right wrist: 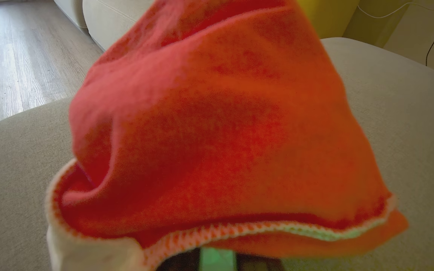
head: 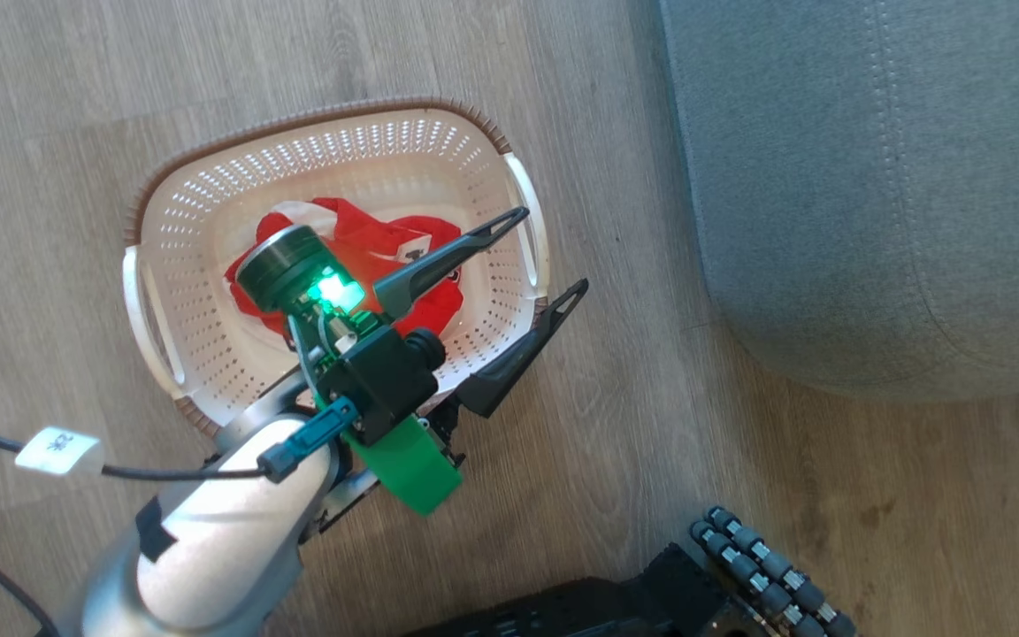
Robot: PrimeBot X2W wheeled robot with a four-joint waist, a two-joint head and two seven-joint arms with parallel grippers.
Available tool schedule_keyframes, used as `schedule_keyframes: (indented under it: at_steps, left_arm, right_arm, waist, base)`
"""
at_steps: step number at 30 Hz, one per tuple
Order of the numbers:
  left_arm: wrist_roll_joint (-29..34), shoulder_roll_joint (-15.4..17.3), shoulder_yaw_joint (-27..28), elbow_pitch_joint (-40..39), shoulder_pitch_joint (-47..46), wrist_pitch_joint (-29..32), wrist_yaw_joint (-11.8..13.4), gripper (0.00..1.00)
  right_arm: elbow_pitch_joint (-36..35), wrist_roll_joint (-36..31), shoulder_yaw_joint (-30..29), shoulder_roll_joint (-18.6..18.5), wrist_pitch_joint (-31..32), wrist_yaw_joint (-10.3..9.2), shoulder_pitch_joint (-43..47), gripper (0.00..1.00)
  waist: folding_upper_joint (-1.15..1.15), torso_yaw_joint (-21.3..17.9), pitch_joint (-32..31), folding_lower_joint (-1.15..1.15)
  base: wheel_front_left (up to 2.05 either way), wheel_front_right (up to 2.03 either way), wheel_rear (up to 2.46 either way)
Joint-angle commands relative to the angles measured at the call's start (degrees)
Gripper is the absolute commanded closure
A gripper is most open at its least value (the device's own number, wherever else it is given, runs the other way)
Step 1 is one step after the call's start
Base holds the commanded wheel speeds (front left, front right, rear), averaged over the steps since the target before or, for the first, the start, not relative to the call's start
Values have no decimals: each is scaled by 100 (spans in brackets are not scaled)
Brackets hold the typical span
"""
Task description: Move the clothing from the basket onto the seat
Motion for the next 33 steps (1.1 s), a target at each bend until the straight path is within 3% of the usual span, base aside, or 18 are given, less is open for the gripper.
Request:
schedule_keyframes:
  at_steps: [1, 14, 20, 26, 33]
  left_arm:
    - [26, 9, 143, -174, -38, -28, -7, 0]
    - [-43, -199, 179, -72, 87, -28, -7, 0]
    - [-114, -454, 289, -4, 250, -28, -7, 0]
    - [-127, -684, 458, 30, 488, -28, -7, 0]
    - [-53, -911, 821, 49, 845, -28, -7, 0]
  right_arm:
    - [-161, -34, -62, -134, -37, -1, -4, 0]
    - [-119, -287, -164, -90, -37, -1, 222, 0]
    - [-316, -410, 383, -52, -37, -1, 558, 0]
    - [-795, -34, 884, -7, -37, -1, 847, 0]
    - [-2062, 775, 1805, 50, -37, -1, 1516, 0]
  waist:
    - [0, -23, -50, 0]
    - [0, -118, -737, 0]
    - [0, -148, -1381, 0]
    - [0, -112, -1887, 0]
    - [0, 47, -2389, 0]
  base:
    - [0, 0, 0]
    - [0, 0, 0]
    - [0, 0, 0]
    - [0, 0, 0]
    - [0, 0, 0]
